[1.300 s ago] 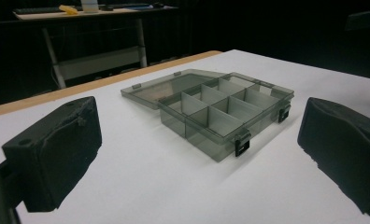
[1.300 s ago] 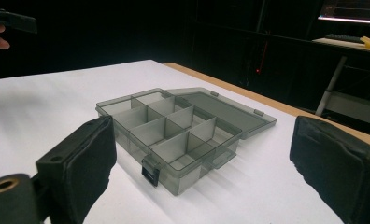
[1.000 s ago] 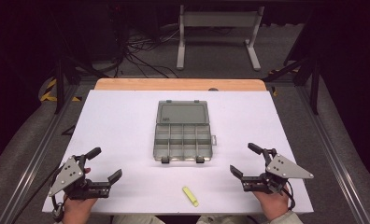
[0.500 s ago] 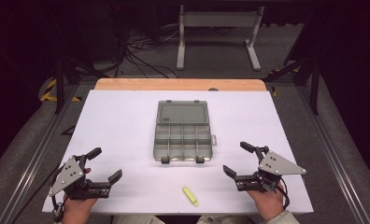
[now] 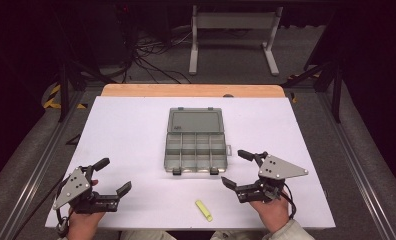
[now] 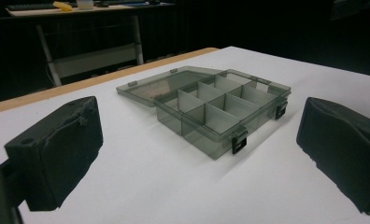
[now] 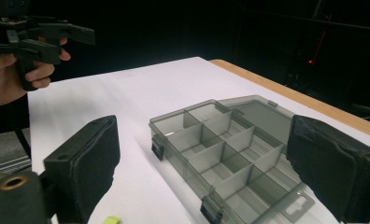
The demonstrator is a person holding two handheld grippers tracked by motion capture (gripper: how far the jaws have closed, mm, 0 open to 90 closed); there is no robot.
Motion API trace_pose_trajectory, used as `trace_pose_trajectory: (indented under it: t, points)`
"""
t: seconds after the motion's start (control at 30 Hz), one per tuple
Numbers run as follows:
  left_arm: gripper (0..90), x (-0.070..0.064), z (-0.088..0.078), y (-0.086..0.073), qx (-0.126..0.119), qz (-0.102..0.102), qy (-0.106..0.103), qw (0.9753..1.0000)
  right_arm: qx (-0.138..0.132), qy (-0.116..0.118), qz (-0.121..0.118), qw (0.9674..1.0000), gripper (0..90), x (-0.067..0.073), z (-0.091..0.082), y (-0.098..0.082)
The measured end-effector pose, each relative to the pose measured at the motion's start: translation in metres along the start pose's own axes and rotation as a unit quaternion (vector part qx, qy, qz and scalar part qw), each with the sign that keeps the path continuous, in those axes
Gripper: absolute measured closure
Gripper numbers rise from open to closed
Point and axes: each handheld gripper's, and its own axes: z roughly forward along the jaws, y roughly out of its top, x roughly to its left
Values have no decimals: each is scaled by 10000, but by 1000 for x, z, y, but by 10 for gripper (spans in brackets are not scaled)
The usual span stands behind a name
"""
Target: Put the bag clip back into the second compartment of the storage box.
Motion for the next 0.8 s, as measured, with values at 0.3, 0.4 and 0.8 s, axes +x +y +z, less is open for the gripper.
trace_pose_trajectory:
  t: [0.3,0.4,0.8]
  points:
    - [10,0,1,0,-17,-4,16,10000,115,103,-61,9999,76,7,13,8]
    - [10,0,0,0,1,7,2,10000,233,122,38,9996,61,8,16,11]
    - [11,0,1,0,-44,-20,16,10000,500,309,-105,9982,125,17,27,19]
